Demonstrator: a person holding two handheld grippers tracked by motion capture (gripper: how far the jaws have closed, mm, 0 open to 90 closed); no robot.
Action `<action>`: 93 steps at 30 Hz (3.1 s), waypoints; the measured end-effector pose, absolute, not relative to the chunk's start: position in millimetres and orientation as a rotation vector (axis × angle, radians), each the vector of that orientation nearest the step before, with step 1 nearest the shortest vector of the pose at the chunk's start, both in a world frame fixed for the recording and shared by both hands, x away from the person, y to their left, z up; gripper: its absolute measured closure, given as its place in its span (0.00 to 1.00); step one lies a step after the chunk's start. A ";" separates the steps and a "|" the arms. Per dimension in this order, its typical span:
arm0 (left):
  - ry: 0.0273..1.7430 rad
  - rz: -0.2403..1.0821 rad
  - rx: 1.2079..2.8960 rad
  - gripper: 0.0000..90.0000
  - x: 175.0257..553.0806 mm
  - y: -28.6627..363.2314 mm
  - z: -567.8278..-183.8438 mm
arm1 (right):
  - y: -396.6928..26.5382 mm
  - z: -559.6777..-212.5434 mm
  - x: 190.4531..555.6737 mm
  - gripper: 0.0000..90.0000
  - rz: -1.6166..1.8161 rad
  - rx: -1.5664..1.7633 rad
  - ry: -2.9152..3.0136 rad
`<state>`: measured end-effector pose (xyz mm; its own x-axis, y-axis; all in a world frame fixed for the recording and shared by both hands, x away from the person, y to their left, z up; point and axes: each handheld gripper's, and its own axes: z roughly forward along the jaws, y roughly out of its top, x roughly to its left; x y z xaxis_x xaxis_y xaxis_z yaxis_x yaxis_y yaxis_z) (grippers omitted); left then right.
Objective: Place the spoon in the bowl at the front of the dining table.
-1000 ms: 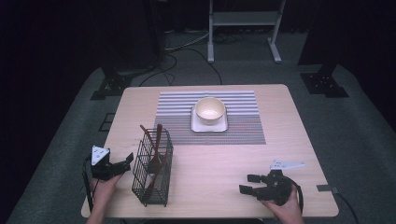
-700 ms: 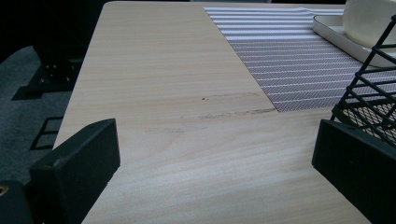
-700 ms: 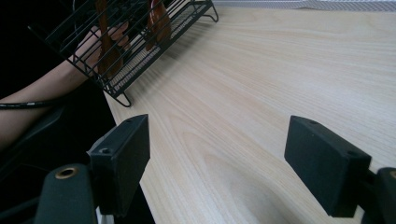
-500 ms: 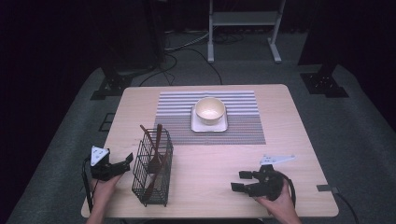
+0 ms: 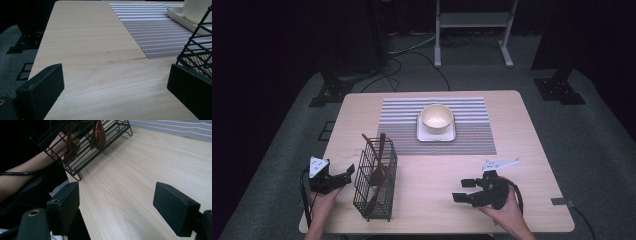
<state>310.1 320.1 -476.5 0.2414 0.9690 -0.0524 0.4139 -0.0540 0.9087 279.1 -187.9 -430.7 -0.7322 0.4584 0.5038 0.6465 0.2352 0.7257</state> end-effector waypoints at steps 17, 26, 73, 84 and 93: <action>1.309 0.784 1.631 0.00 310.1 320.0 -476.4 | -164.9 -412.5 289.8 0.22 -1.478 -0.979 -2.320; 1.307 0.784 1.633 0.00 310.1 319.7 -476.4 | -154.8 -402.6 293.3 0.22 -1.474 -0.939 -2.313; 1.306 0.783 1.626 0.00 309.9 320.4 -476.5 | -100.1 -367.3 310.2 0.21 -1.393 -0.806 -2.384; 1.306 0.780 1.629 0.00 309.9 320.4 -476.4 | -86.8 -360.7 316.3 0.21 -1.386 -0.789 -2.393; 1.307 0.779 1.628 0.00 309.7 320.5 -476.4 | -72.8 -356.6 321.7 0.21 -1.382 -0.768 -2.399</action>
